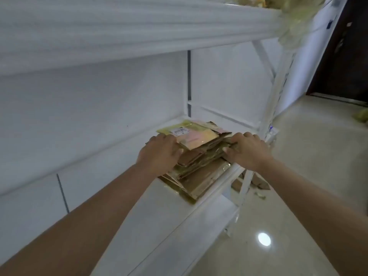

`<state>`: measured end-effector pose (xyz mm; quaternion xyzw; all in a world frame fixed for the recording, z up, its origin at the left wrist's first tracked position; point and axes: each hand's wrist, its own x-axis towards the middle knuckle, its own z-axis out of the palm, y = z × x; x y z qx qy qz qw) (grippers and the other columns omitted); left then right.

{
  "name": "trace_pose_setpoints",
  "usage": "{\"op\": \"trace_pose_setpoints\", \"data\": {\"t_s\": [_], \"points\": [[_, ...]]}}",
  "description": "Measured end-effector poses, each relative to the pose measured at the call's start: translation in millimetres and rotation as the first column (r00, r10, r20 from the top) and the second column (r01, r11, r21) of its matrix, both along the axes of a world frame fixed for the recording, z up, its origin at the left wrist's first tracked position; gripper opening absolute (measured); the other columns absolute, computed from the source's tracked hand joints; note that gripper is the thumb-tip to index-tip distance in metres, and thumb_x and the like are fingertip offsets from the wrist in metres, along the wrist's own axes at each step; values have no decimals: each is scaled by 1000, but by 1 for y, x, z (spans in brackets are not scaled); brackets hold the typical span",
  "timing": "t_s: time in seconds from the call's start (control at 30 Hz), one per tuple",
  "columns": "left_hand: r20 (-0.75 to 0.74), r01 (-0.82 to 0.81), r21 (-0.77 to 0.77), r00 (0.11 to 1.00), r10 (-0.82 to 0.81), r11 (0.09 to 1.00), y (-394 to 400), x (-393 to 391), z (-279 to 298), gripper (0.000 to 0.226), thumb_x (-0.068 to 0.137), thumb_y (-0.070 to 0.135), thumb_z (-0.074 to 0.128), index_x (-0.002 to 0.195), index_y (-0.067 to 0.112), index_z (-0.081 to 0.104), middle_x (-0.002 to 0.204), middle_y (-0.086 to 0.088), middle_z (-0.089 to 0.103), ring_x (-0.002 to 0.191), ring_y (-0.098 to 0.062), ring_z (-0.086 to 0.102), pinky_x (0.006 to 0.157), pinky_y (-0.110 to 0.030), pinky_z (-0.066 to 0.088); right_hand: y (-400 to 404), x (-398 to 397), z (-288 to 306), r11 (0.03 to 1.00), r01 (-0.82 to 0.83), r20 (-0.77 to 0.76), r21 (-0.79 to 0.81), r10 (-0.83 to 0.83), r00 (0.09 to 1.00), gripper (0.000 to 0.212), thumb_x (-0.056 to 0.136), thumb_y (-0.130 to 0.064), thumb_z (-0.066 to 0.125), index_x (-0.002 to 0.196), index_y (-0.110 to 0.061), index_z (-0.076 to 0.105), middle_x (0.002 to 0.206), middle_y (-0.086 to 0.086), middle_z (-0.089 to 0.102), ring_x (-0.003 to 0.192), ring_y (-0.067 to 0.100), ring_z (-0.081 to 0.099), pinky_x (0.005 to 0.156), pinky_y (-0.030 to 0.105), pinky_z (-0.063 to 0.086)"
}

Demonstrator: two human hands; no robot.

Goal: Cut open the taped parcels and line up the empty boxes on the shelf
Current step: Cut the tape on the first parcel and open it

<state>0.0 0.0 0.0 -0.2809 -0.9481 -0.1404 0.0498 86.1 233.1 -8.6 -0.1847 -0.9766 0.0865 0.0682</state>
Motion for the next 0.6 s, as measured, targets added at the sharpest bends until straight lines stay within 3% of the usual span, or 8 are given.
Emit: {"op": "trace_pose_setpoints", "data": {"t_s": [0.33,0.6], "points": [[22,-196,-25,980,196,980,43,-37,3,49,99,49,42,136,16,49,135,-7,47,126,-26,42,96,-43,45,51,-96,-2,994,-110,-7,26,110,994,49,100,-47,43,135,-14,48,135,16,51,127,36,44,100,43,38],[110,-330,-152,931,348,932,57,-46,-34,87,81,74,50,140,12,33,142,-8,37,128,-29,40,95,-45,47,80,-148,-16,988,-151,99,-40,155,983,59,98,-54,41,139,-12,44,142,15,45,131,36,40,104,44,36]]}}
